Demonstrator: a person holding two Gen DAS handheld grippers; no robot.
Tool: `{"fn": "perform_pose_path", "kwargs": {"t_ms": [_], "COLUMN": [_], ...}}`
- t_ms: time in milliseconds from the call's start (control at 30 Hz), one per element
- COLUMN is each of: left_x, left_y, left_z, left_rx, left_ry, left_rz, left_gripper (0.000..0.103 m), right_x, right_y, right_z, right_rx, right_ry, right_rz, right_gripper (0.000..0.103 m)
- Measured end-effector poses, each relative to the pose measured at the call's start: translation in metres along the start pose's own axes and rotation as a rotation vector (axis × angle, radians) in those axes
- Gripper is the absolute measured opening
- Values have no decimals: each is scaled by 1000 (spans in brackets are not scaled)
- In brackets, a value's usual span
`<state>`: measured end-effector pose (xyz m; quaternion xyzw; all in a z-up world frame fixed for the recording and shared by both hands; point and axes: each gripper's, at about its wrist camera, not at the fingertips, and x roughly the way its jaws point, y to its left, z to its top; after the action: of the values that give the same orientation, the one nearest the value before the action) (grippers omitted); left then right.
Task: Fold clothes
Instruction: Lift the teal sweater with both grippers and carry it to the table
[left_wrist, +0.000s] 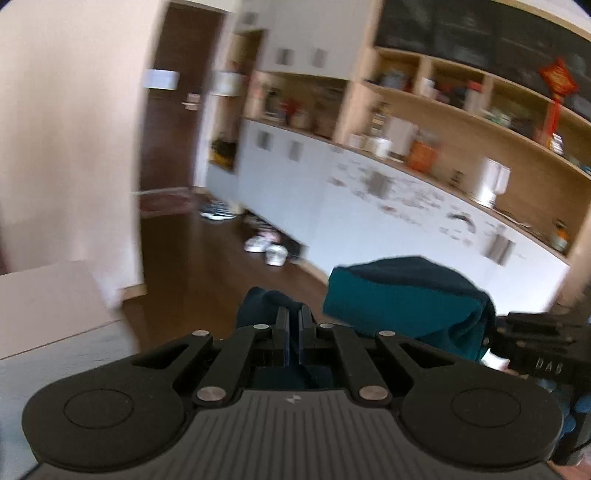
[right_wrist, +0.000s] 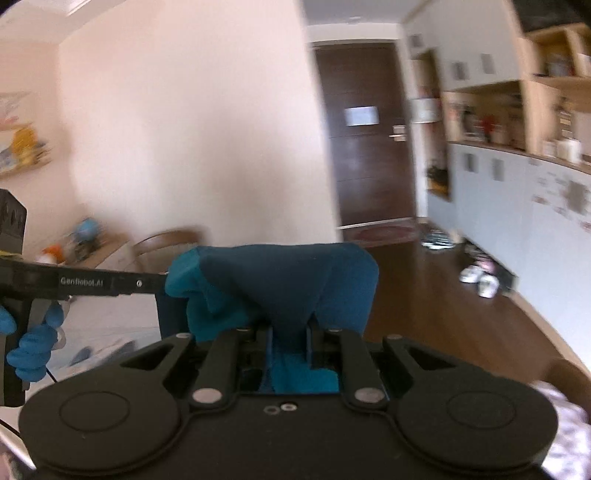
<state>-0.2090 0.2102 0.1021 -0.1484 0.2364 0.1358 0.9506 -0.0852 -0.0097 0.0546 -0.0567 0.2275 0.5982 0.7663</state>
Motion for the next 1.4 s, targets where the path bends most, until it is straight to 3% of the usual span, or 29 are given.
{"fn": "perform_pose_path", "kwargs": {"t_ms": [300,433,567,700,900,967,1067,1100,1133,1300,1400], "left_x": [-145,-198,-225,-226,-208,-195,-166,-157,-149,-108,-84], "left_y": [188,253,297,319,341,340,339,338,337,329,320], "left_z": [-68,-99,-130,-152,-186,-196,-205,-208,-210,-217,-222], "left_rx": [-146,-218,-305,-374,-465,-482,-499,-496,-495,-477,-447], "left_ry": [-26,-6,49,115,210,243,295,307,318,382,431], "left_rz": [276,411,482,474,426,413,356,347,334,249,210], "left_gripper": [1,1,1,1,6,13,53,73,78,78,78], "right_x": [123,164,207,247,300,314,326,327,322,285,272], "right_y": [180,256,309,340,333,326,321,320,316,286,270], "right_z": [1,-8,-15,-22,-35,-40,-48,-51,-53,-62,-81], "right_rx": [-115,-169,-259,-391,-527,-536,-515,-517,-526,-577,-591], "right_ry": [136,199,281,337,427,478,570,594,601,614,667], "right_rz": [243,358,409,414,362,366,406,413,418,437,436], "right_gripper": [103,103,103,103,103,103,103,103,103,103,103]}}
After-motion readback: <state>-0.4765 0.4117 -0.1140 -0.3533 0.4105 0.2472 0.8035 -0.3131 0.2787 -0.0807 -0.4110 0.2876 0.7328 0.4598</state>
